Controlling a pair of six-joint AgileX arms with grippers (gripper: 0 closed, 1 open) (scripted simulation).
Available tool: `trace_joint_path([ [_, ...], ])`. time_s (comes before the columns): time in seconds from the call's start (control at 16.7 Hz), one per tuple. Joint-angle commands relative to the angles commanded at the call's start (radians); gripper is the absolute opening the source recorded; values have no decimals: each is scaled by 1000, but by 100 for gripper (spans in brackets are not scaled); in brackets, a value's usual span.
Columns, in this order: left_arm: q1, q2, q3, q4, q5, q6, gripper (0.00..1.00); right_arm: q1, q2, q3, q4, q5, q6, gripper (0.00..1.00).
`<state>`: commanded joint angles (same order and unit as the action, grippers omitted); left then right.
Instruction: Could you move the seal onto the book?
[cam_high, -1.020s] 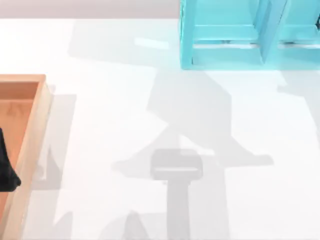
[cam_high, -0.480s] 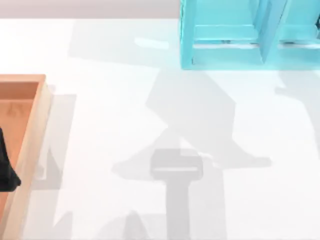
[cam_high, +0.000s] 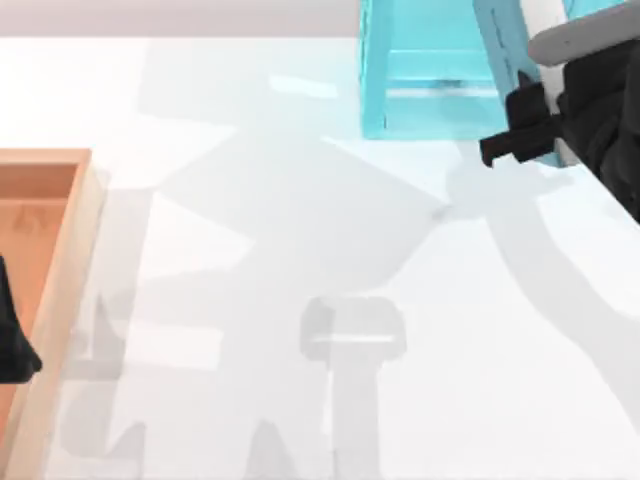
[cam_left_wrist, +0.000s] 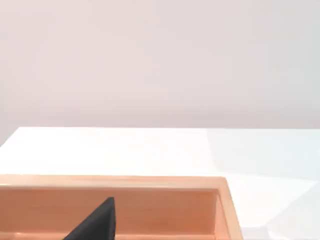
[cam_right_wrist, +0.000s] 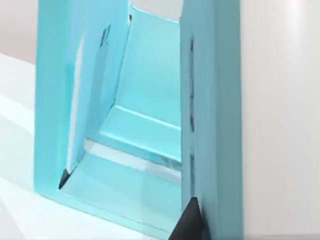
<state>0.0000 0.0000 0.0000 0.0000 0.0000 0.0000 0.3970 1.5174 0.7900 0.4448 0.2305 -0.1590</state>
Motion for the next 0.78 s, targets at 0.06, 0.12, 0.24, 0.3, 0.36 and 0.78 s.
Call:
trace_joint_path([
  [0.06,0,0,0,0,0,0,100,76,43,2,12,61,-97,0],
  [0.12,0,0,0,0,0,0,100,150,86,6,24,123,-194,0],
  [0.24,0,0,0,0,0,0,100,296,167,21,51,247,-382,0],
  [0.3,0,0,0,0,0,0,100,369,205,32,66,307,-473,0],
  [0.36,0,0,0,0,0,0,100,438,240,42,80,365,-562,0],
  [0.78,0,0,0,0,0,0,100,771,379,87,151,647,-970,0],
])
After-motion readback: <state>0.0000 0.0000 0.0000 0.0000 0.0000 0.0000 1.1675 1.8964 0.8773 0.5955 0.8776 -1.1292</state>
